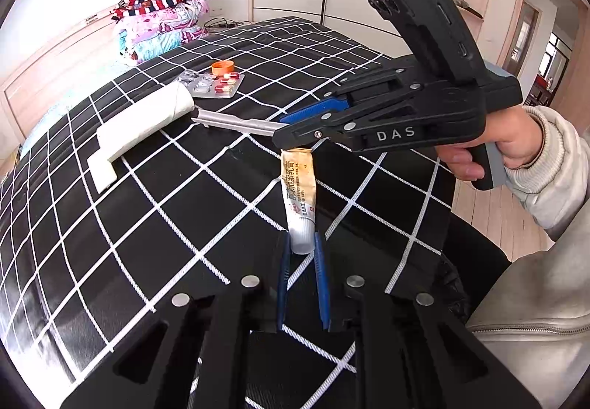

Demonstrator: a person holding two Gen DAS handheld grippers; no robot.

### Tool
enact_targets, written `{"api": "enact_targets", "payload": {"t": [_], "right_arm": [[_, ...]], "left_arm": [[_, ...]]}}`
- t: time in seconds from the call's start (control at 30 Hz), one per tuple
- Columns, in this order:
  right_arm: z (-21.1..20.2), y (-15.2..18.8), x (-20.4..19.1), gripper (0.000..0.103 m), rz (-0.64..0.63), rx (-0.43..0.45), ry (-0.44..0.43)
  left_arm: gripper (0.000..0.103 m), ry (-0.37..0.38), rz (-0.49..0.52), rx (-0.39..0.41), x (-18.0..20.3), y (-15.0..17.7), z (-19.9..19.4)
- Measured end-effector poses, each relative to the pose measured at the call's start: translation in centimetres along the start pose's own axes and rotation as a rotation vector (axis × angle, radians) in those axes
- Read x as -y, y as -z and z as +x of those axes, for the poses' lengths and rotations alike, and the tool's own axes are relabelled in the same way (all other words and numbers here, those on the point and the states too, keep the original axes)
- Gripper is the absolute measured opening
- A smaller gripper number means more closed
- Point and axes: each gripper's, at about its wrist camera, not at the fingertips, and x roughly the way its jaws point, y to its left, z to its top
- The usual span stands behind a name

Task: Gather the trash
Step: 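Grasp the yellow toothpaste tube with the left tool while the right tool grasps the silver tube, then carry the toothpaste tube and silver tube in both tools over the trash bin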

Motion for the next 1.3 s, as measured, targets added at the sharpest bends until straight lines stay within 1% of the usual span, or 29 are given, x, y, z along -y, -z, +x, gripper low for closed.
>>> {"api": "enact_targets", "payload": {"t": [0.27, 0.6, 0.9, 1.3], "right_arm": [[-1.1, 0.1, 0.1, 0.016, 0.042, 0.041, -0.031], [-2.4, 0.7, 0.3, 0.015, 0.065, 0.067, -0.013], [-3.9, 1.7, 0.1, 0.015, 0.071, 0.094, -0.011], [-7.4, 2.9, -1.3, 0.015, 0.046, 0.143, -0.01]], "left_arm": [[0.013, -0.014, -0.016, -0.013, 0.4, 0.5, 0.1], [0.013, -0.032, -0.048, 0.011, 0.8, 1.3, -1.1], [0.013, -0.06, -0.094, 0.049, 1.4, 2.3, -2.9], [0.013, -0.087, -0.118, 0.108, 3.4, 2.9, -5.8]]}}
